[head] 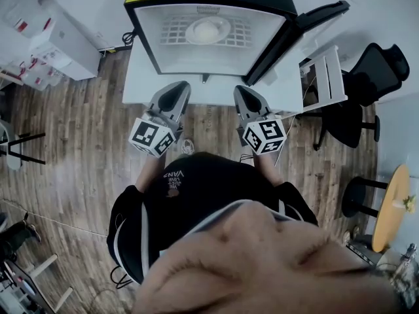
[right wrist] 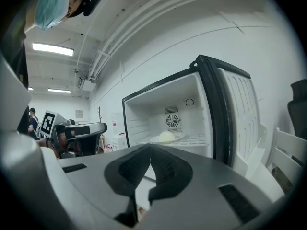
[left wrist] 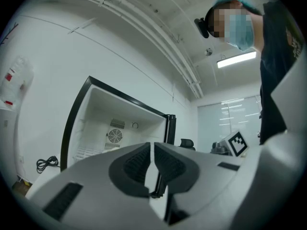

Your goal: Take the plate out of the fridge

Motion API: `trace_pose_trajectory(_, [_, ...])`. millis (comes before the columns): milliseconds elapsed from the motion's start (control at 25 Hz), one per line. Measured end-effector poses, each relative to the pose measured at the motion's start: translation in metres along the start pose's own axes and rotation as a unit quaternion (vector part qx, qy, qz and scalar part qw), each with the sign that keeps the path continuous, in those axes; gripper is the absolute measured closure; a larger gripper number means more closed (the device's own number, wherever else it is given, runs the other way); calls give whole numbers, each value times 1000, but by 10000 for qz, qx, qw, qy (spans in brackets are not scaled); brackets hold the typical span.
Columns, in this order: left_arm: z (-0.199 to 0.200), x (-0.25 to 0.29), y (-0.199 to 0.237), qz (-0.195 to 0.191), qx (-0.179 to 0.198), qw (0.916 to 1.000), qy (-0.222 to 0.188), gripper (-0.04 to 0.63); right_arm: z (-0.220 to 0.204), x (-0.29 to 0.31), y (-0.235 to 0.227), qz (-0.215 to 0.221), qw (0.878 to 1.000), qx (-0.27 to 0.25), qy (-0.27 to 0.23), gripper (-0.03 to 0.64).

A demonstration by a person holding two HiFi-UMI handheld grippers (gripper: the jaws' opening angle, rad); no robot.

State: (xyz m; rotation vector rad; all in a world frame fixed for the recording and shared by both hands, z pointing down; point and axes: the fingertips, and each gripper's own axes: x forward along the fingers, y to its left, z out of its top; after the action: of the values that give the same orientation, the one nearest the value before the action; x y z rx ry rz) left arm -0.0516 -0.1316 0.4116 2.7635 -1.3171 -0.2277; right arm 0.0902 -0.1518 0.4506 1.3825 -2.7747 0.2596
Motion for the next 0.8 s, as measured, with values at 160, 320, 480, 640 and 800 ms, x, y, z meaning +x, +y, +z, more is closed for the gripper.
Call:
trace_pose_trajectory(160, [2, 7, 17, -106, -6, 9999, -13, 561, 5, 17, 0, -43, 10000, -28, -77, 604])
trace_pose_trajectory(320, [1, 13, 35, -163, -55, 9999, -1, 561, 7, 33, 0, -116, 9999, -6, -118, 604])
trace_pose_trajectory(480, [2, 20, 51, -288, -93, 9995, 22, 561, 10, 49, -2, -241, 9996, 24, -140, 604])
trace_pose_trajectory(640, [3, 26, 64, -419, -115, 9990, 42, 561, 11, 59, -3, -383, 9991, 39, -167, 604])
trace_pose_trajectory(800, [0, 33, 75, -566, -153, 9982, 84, 561, 11, 68, -7, -551, 9983, 53, -180, 604])
